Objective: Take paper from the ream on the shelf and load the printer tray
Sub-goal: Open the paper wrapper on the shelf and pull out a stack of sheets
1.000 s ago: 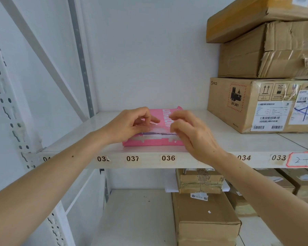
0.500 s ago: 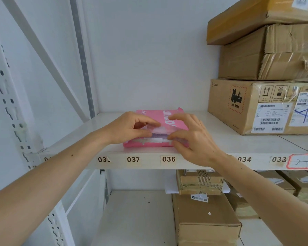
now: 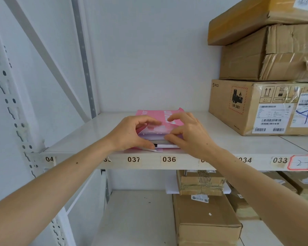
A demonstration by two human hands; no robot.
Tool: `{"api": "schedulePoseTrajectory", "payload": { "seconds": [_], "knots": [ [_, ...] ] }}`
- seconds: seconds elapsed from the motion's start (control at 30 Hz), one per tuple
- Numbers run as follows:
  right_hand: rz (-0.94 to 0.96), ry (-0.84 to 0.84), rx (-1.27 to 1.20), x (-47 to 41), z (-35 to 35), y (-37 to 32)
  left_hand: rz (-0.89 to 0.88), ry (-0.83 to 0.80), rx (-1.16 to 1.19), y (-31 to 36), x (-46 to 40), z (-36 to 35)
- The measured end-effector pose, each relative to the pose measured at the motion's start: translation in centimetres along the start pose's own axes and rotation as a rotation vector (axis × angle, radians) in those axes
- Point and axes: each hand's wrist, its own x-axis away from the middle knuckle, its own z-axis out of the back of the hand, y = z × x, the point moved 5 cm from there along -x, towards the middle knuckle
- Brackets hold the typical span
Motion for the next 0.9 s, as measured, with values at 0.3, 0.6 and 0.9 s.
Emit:
{"api": "schedulePoseTrajectory", "payload": {
  "seconds": [0.3, 0.6, 0.9],
  "knots": [
    [-0.062, 0.021, 0.052, -1.5, 0.1, -0.3, 0.009, -0.008, -0.048, -0.2, -0.1, 0.0],
    [-0.001, 0.01, 0.101, -1.3, 0.2, -0.5, 0.02, -0.008, -0.074, -0.2, -0.1, 0.1],
    [0.092, 0.007, 0.219, -0.6, -0.1, -1.1, 0.012, -0.012, -0.092, 0.1, 0.2, 0.2]
  ]
}}
